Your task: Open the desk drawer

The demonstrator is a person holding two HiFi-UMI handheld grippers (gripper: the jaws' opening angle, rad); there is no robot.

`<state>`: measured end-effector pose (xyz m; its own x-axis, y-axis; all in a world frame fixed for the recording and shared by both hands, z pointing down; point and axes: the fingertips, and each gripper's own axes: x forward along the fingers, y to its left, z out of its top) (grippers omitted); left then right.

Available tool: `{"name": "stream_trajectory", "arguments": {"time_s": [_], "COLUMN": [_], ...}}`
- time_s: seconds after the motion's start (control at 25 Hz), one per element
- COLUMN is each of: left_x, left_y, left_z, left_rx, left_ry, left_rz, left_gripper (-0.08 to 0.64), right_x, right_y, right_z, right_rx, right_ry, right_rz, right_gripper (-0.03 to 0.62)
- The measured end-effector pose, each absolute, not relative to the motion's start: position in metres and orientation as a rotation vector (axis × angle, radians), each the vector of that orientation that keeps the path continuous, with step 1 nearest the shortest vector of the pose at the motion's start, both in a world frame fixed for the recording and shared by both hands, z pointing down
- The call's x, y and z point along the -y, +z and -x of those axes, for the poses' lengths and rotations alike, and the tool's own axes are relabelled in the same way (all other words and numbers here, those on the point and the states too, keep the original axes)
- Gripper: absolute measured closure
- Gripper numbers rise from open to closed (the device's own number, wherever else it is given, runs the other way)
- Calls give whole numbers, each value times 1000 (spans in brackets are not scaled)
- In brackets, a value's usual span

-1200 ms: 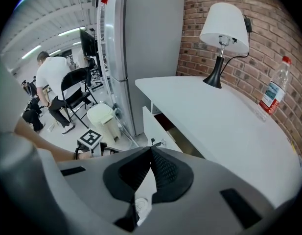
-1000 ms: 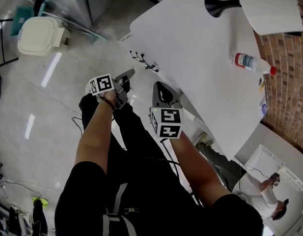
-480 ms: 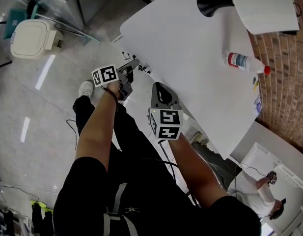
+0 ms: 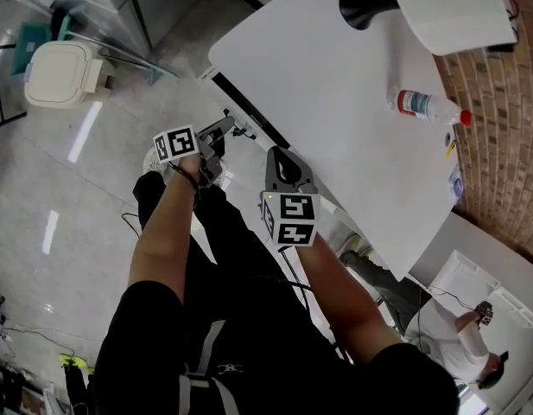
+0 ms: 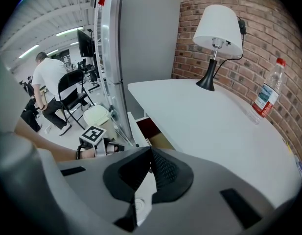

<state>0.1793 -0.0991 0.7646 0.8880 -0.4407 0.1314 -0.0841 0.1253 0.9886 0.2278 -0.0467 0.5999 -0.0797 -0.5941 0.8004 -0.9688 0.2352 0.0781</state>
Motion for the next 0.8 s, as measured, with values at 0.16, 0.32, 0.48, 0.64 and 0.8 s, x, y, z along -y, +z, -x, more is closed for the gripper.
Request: {"name": "stream_trajectory", "arguments": {"time_s": [0.16, 0.32, 0.48, 0.64, 0.8], "left_x": [90, 83, 78, 79, 85], "left_y": [765, 765, 766, 768, 740], "left_z": [-172, -162, -159, -150, -107], "left_rx": [446, 447, 464, 559, 787], "left_ry": [-251, -219, -200, -99, 25], "left_rz": [-1419, -1418, -1406, -1461, -1562], "left_gripper": [541, 541, 540, 508, 509], "right_x": [47, 49, 49, 50, 54], "right_y": [596, 590, 584, 578, 562], "right_z": [-224, -219, -220, -220, -216], "right_rx": [1785, 1808, 1820, 1838, 1875], "right_ry": [649, 647, 652, 644, 750], "right_rz": [-1454, -1458, -1466, -1478, -1542], "right_gripper": [594, 594, 594, 594, 594]}}
